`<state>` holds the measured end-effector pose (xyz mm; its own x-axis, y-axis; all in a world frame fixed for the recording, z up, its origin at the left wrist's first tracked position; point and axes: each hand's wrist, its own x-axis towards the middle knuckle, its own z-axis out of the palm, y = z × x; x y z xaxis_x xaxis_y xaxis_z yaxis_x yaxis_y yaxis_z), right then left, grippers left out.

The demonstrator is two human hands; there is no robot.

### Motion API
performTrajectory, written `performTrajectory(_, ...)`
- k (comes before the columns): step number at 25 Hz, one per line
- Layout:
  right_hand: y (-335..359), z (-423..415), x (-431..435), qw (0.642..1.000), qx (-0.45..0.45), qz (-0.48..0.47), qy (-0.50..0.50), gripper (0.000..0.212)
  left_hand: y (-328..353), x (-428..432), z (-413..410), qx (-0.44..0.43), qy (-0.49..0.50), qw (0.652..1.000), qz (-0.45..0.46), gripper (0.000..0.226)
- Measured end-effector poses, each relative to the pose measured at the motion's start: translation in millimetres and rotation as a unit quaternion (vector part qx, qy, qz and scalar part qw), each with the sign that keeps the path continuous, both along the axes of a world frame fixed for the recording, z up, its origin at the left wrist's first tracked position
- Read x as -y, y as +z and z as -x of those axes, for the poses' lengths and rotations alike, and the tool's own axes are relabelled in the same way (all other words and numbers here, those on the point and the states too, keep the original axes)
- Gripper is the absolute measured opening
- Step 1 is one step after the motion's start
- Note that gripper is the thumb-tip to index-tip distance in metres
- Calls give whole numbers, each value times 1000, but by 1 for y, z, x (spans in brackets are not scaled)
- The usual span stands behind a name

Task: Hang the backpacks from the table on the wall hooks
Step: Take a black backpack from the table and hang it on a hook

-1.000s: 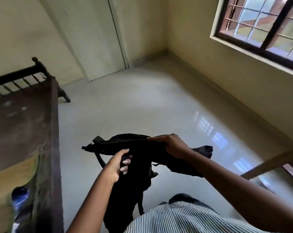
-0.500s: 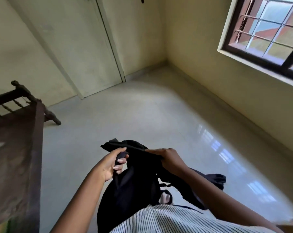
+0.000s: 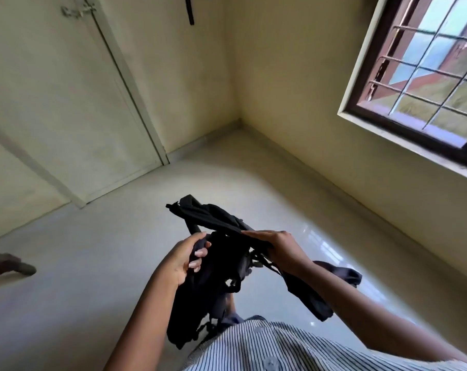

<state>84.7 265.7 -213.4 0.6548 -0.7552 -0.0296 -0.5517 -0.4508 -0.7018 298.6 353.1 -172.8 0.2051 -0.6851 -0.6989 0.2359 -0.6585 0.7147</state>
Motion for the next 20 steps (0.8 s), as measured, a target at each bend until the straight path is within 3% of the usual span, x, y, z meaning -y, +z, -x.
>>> performTrajectory(7, 19, -59, 149, 992, -15, -23, -119, 53, 9, 221, -83, 29, -158, 986, -37, 34)
performTrajectory(11, 1, -74, 242, 983, -26, -37, -176, 56, 5, 336, -105, 40, -219, 974, -35, 35)
performTrajectory(16, -22, -103, 389, 979, -28, -60, -195, 61, 5, 474, -134, 37, -192, 980, -33, 33)
performTrajectory(20, -30, -127, 497, 970, -68, -90, -214, 55, 0, 557, -156, -19, -144, 988, -52, 34)
